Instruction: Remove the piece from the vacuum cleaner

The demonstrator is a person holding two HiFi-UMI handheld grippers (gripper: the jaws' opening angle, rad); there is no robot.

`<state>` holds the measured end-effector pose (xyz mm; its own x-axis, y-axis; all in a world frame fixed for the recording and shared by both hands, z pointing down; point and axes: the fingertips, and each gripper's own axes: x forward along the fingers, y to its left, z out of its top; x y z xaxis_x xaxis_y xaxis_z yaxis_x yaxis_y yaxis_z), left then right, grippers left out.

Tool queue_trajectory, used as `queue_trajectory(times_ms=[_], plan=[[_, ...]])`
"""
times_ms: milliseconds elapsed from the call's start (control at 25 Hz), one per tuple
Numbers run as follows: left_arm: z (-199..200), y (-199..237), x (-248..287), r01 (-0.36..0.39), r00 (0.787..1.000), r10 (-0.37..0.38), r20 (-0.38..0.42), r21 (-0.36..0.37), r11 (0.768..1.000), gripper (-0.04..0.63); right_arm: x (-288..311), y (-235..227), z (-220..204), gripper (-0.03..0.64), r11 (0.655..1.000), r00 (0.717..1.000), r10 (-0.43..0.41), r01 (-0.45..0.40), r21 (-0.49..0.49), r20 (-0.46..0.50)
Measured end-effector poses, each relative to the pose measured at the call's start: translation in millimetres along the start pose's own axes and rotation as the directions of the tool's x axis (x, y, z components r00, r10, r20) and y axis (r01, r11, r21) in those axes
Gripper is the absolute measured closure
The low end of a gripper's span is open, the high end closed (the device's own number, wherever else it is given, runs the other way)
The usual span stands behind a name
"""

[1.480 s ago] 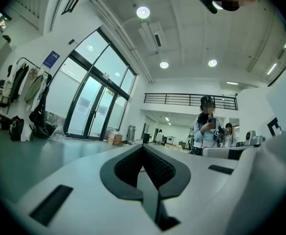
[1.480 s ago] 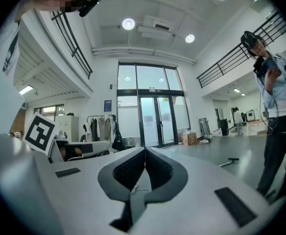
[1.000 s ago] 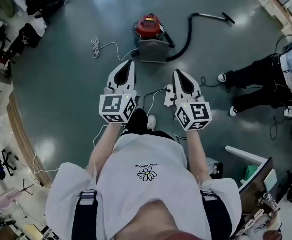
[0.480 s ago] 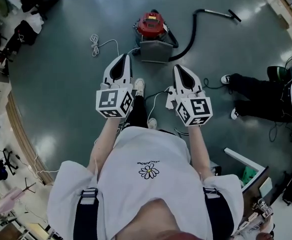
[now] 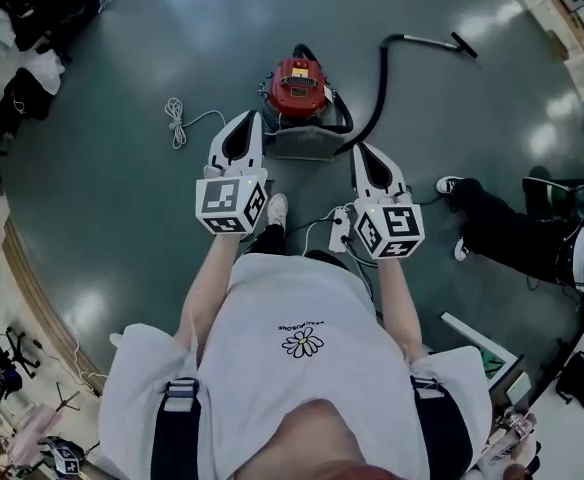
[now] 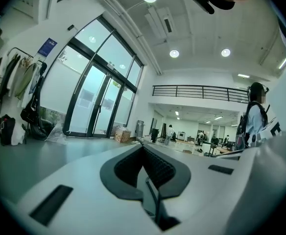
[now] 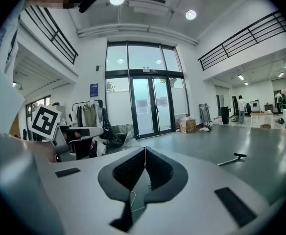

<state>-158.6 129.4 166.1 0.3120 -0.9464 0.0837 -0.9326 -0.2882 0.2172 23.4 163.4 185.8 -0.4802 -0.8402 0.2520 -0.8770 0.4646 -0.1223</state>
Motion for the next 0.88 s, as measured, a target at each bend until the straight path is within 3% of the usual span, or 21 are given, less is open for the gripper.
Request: queue_trajectory(times_ms=[200, 440, 640, 800, 880], plan=[[1, 24, 58, 0.055, 0.998, -0.055, -0.043, 0.008, 0.998, 0.591, 48, -15, 7, 0.604, 0.998, 0.999, -0.047, 0.047, 0.051, -0.006], [-21, 34, 101, 0.076, 0.99, -0.076, -0.115, -0.01, 0.997, 0.591, 87, -31, 0, 0.604, 0.997, 0.995, -0.068, 0.069, 0.017, -0.07], [-42, 45, 135, 0.079, 0.98, -0.079, -0.183, -0.005, 0.997, 0.591, 125, -46, -7, 0.603, 1.0, 0.992, -0.031, 0.031, -0.003, -0.121], [-77, 47, 176, 0.147, 0.953, -0.116, -0.279, 0.092, 0.985, 0.591, 156, -58, -23, 0.603, 0.999, 0.991, 0.032, -0.037, -0.034, -0.133], [-109, 44, 198, 0.223, 0.916, -0.158, -0.37, 0.14, 0.965, 0.591, 168, -64, -47, 0.603, 0.995, 0.981, 0.052, -0.067, -0.075, -0.185]])
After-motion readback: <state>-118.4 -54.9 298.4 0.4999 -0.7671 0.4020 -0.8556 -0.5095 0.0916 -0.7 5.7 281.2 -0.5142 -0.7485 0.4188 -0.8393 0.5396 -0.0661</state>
